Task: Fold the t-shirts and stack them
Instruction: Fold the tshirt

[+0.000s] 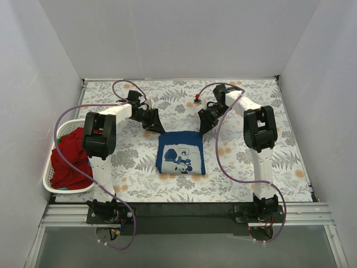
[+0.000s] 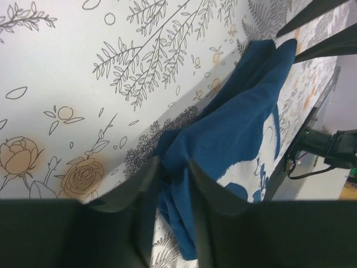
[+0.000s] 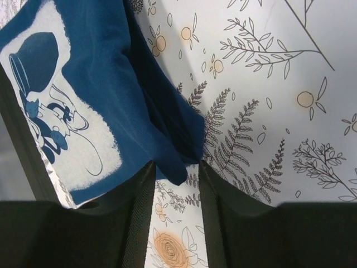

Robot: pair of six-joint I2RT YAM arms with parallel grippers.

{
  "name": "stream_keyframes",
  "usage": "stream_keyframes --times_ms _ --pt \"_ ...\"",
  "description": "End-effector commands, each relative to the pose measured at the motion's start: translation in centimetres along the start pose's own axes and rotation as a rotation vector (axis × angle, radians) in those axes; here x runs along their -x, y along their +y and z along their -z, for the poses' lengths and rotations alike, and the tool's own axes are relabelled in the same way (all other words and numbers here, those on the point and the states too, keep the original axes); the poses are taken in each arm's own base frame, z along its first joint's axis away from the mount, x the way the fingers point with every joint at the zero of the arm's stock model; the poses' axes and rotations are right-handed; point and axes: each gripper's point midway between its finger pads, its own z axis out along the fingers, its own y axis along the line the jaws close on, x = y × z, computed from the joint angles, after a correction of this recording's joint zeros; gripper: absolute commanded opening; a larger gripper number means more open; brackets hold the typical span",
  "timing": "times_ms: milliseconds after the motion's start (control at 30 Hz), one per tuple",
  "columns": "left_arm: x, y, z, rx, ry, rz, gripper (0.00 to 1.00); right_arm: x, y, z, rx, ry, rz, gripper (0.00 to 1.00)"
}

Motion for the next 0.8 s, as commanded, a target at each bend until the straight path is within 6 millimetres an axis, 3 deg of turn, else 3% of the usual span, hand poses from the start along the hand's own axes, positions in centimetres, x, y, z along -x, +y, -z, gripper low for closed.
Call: stream_keyframes --times_ms 0,67,133,167,400,600,767 --pt "1.8 -2.0 1.0 -0.055 -0.062 -0.054 0.21 0.4 1.0 0.3 0.026 -0.013 0.022 0.38" --pt "1.7 -2.1 1.1 -0.054 -0.059 -0.063 0.09 0.9 1.1 0.6 0.019 -0.021 0.031 0.24" --pt "1.7 -2.1 1.7 -0.039 -0.071 -0.069 0.01 1.2 1.3 1.0 0.012 -0.029 0.040 0.12" --pt "1.7 -2.0 2.0 -0.028 -0.076 -0.076 0.00 1.4 1.3 1.2 0.004 -0.030 0.043 0.02" --pt "2.2 -0.8 4.5 0.058 -0.138 -0.094 0.00 2.3 1.7 2.9 -0.063 -0.040 0.058 0.01" --pt "1.9 1.4 3.7 0.122 -0.135 -0.085 0.00 2.1 -1.1 2.1 -0.132 -0.015 -0.002 0.01" --pt "2.9 3.4 2.5 0.157 -0.141 -0.083 0.00 2.8 -3.0 1.7 -0.177 -0.028 -0.010 0.01"
